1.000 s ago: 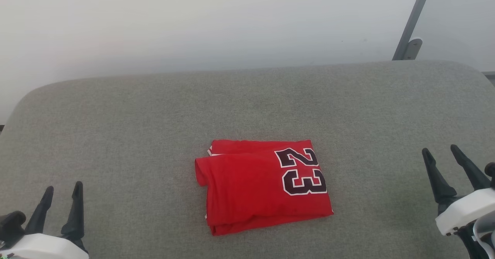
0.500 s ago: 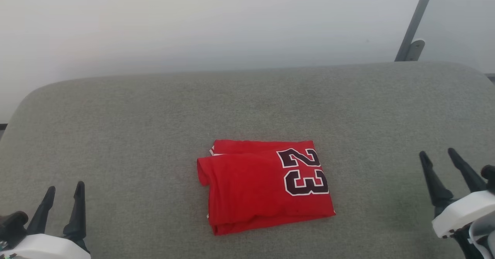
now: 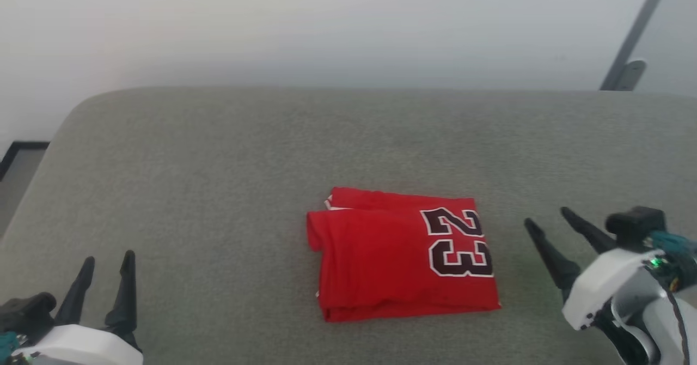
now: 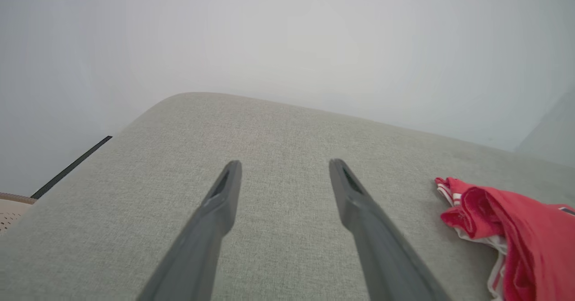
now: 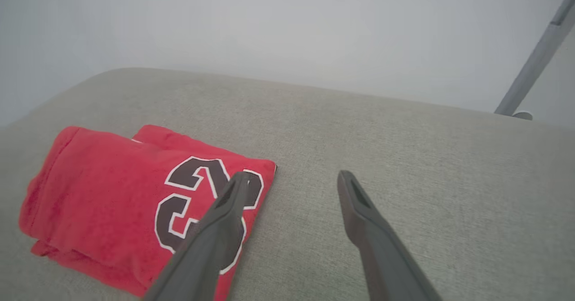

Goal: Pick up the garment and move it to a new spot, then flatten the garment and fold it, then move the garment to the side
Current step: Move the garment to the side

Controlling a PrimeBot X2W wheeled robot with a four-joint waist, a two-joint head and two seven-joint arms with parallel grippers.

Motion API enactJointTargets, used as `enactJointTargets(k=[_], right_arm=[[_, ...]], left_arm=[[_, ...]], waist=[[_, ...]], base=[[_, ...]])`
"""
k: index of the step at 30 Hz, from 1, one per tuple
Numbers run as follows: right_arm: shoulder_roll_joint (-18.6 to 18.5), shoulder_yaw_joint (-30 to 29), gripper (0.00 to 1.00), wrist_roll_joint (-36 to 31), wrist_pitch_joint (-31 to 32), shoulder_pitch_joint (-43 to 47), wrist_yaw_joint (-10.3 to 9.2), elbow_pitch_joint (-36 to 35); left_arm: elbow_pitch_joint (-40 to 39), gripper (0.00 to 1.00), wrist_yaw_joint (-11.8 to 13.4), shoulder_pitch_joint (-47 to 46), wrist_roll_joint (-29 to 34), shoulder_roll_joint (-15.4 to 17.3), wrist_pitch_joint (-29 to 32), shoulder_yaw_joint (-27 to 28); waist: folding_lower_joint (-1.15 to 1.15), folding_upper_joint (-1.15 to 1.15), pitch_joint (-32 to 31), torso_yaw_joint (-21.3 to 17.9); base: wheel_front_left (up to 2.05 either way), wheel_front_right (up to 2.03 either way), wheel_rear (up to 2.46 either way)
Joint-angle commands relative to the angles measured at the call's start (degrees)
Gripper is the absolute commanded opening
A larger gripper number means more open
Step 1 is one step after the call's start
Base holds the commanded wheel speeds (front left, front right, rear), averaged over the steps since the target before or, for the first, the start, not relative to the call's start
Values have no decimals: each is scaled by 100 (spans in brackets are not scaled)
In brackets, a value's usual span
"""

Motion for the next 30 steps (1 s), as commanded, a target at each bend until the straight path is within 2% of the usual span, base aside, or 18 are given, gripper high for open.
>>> enactJointTargets(k=[1, 7, 15, 21, 26, 27, 28, 30], right_arm=[[-40, 68, 100, 57, 90, -105, 0, -38], [-247, 498, 100, 444, 996, -431, 0, -16], [-491, 687, 100, 719, 2462, -789, 0, 20], [-315, 731, 100, 810, 3584, -981, 0, 357], [-4, 735, 100, 829, 4121, -1077, 0, 590], [37, 745, 40, 846, 4178, -1087, 1, 576], [66, 735, 0, 867, 4224, -1101, 1, 564], [59, 689, 0, 848, 4255, -1131, 1, 517]], left_arm=[[8, 100, -35, -66, 39, -22, -27, -14], [80, 100, -84, -205, 105, -154, -27, -75], [218, 100, -207, -496, 251, -378, -27, -123], [344, 100, -283, -761, 336, -559, -28, -162], [471, 100, -322, -946, 409, -665, -28, -177], [487, 100, -330, -976, 423, -679, -28, -181], [506, 100, -336, -1001, 438, -685, -28, -182], [537, 100, -335, -1041, 457, -681, -28, -164]], waist=[[0, 0, 85, 120], [0, 0, 318, 429], [0, 0, 753, 777], [0, 0, 1065, 939], [0, 0, 1200, 1013], [0, 0, 1213, 1018], [0, 0, 1224, 1019], [0, 0, 1238, 1002]], base=[[0, 0, 0], [0, 0, 0], [0, 0, 0], [0, 0, 0], [0, 0, 0], [0, 0, 0], [0, 0, 0], [0, 0, 0]])
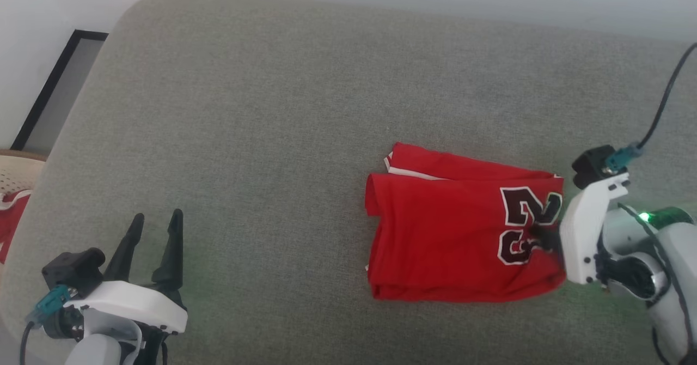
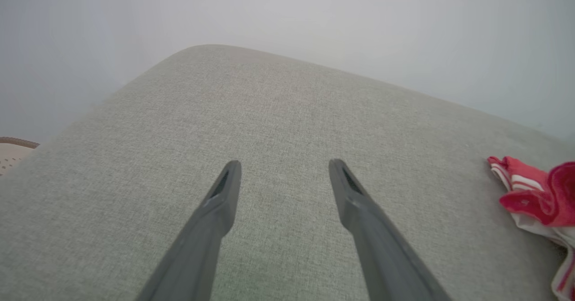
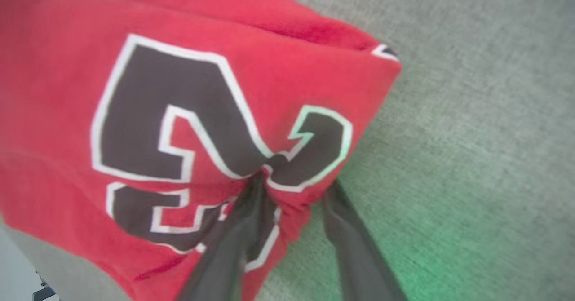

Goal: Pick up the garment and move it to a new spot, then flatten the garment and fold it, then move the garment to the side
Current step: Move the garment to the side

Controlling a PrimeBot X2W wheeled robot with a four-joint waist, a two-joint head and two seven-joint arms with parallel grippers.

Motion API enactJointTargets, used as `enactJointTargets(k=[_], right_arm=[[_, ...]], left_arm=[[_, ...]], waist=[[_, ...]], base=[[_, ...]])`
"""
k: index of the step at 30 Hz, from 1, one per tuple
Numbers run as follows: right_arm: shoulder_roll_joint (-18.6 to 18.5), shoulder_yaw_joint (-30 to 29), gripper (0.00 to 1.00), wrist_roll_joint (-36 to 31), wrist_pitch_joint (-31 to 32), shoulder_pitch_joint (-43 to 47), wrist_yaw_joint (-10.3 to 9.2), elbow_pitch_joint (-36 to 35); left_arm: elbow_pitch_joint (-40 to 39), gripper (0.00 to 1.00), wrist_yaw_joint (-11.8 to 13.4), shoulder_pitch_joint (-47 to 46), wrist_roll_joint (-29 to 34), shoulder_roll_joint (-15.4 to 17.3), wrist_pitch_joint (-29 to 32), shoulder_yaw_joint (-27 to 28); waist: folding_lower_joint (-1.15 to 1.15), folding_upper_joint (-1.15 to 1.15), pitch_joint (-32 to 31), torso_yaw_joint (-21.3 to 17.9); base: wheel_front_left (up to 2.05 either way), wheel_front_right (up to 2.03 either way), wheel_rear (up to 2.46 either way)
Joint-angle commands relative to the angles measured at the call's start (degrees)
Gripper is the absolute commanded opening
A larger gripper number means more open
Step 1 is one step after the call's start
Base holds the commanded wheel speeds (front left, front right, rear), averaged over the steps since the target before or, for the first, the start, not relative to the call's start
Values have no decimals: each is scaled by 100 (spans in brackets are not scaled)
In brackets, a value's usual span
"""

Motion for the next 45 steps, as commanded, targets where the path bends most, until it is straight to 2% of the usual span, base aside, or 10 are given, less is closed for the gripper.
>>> enactJointTargets(k=[1, 12, 23, 33, 45], right_arm=[[228, 164, 0, 12, 75, 213, 2, 128], [-144, -491, 0, -172, 118, -75, -6, -295], [-447, -1137, 0, -277, 128, -378, -3, -474], [-757, -1517, 0, -475, -48, -1023, -3, -179], [-1158, -1624, 0, -871, -817, -1726, -3, 381]], left_arm=[[10, 100, -13, -79, 52, 8, -28, 11], [-96, 100, -23, -238, -16, 125, -28, 34], [-275, 100, -23, -624, 11, 308, -28, -335], [-311, 100, -24, -1325, 54, 491, -28, -983], [-388, 100, -24, -2028, 53, 695, -27, -1591]], waist=[[0, 0, 3, -9], [0, 0, 143, -430], [0, 0, 344, -1223], [0, 0, 714, -2036], [0, 0, 1128, -2551]], base=[[0, 0, 0], [0, 0, 0], [0, 0, 0], [0, 0, 0], [0, 0, 0]])
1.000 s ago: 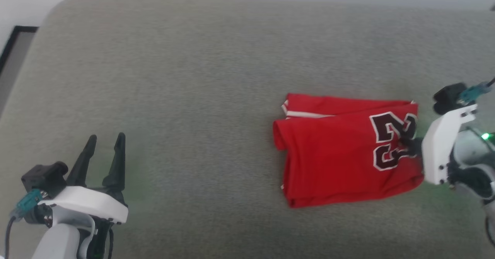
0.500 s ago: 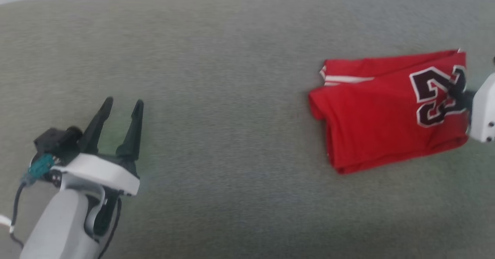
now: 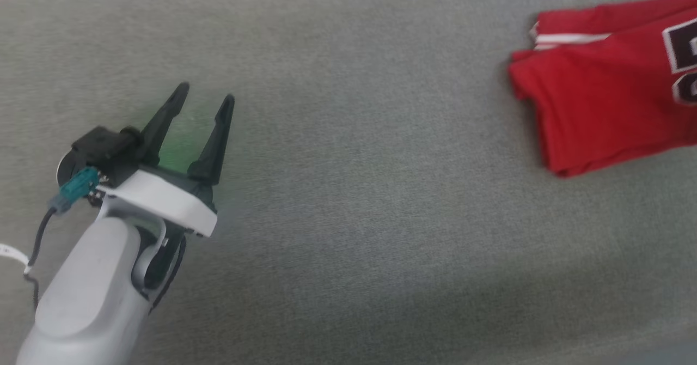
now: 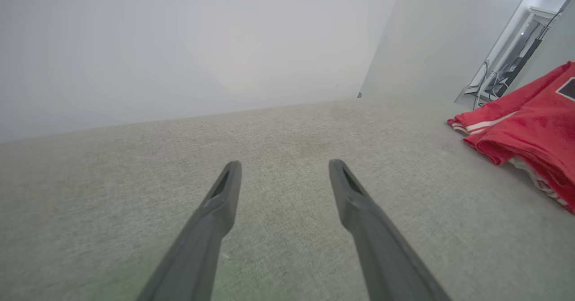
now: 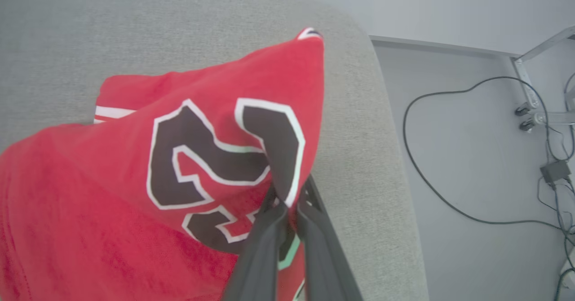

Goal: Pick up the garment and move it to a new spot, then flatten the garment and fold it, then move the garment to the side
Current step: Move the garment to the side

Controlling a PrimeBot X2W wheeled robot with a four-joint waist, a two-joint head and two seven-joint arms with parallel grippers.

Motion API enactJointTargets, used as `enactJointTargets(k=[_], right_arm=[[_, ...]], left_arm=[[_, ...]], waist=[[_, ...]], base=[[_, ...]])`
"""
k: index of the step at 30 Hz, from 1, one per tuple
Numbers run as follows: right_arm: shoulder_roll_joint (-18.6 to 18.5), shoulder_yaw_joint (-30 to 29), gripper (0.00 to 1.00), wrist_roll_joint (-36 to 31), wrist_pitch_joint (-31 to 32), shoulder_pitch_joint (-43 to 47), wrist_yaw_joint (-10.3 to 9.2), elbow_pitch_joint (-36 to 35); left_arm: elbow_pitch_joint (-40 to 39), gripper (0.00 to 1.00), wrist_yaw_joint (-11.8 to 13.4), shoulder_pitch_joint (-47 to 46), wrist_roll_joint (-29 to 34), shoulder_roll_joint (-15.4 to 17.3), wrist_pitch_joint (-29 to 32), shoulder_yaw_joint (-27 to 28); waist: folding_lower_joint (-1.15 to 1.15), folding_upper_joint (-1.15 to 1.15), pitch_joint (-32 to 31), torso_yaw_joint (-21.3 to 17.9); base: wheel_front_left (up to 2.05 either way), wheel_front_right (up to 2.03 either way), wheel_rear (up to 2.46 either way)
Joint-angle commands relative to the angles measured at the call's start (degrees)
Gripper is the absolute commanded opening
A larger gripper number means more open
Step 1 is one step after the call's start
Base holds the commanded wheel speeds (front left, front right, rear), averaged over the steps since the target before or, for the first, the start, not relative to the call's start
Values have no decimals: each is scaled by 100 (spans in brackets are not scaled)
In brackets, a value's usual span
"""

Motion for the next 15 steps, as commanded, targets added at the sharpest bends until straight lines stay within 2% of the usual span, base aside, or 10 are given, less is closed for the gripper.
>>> enactJointTargets(k=[1, 15], right_arm=[[-36, 23, 0, -50, -118, -106, -8, 29], [-257, 231, 0, -668, -1299, -924, -8, 1108]], left_arm=[[-15, 100, -11, -116, 22, 33, -27, -37], [-64, 100, -11, -940, -6, 246, 40, -753]], waist=[[0, 0, 121, -108], [0, 0, 717, -362]], base=[[0, 0, 0], [0, 0, 0]])
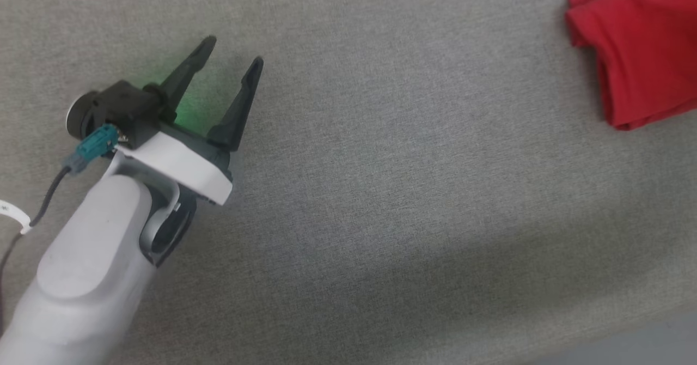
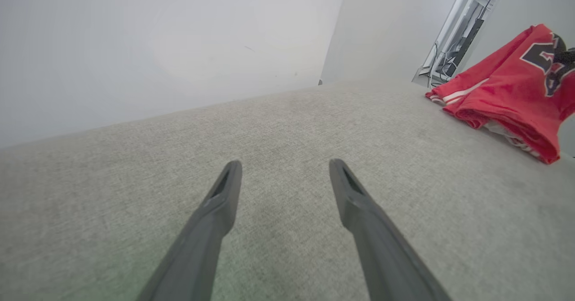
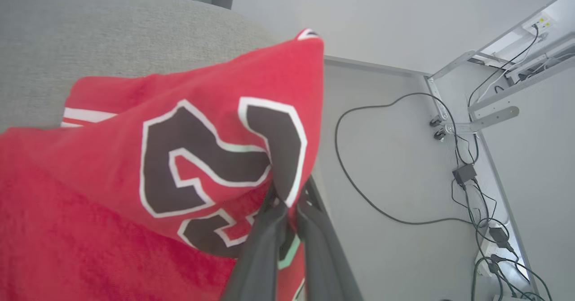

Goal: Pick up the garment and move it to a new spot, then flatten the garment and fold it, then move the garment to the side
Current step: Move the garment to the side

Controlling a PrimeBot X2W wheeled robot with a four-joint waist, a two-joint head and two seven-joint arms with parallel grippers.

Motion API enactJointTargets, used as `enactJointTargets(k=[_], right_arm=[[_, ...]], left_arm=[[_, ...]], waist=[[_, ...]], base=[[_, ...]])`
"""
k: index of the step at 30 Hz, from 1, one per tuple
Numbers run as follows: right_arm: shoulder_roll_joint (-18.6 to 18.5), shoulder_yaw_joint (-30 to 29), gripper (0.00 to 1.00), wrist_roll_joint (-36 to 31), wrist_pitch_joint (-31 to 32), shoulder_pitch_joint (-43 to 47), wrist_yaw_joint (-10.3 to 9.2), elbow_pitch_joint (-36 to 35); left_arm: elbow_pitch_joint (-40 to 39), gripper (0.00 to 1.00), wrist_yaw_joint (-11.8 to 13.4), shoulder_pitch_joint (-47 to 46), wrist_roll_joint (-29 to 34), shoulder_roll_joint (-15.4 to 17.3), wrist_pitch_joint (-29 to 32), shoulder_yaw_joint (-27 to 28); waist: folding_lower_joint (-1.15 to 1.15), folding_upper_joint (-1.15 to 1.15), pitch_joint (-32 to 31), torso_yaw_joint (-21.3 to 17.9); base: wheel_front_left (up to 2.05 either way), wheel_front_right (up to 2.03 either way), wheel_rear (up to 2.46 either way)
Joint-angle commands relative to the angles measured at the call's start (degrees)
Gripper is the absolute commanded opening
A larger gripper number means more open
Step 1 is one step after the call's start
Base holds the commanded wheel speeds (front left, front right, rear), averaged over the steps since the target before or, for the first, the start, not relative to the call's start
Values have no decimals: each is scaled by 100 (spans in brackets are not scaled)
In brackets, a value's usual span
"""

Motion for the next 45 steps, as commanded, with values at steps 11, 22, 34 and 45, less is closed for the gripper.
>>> enactJointTargets(k=[11, 22, 34, 45], right_arm=[[329, 113, 0, -579, -692, -483, -8, 1128], [452, 257, 25, -764, -1009, -840, -8, 1995], [417, 319, 100, -737, -1261, -1000, -8, 2427], [840, 519, 100, -437, -1847, -806, -8, 2286]], left_arm=[[42, 100, -10, -428, -116, 126, -2, -355], [79, 100, 2, -407, -214, 172, -35, -329], [-79, 100, 8, -15, -216, 128, -58, 174], [-306, 100, -2, 781, -144, 6, -59, 834]], waist=[[0, 0, 330, 177], [0, 0, 321, 326], [0, 0, -104, 383], [0, 0, -847, 535]], base=[[0, 0, 0], [0, 0, 0], [0, 0, 0], [0, 0, 0]])
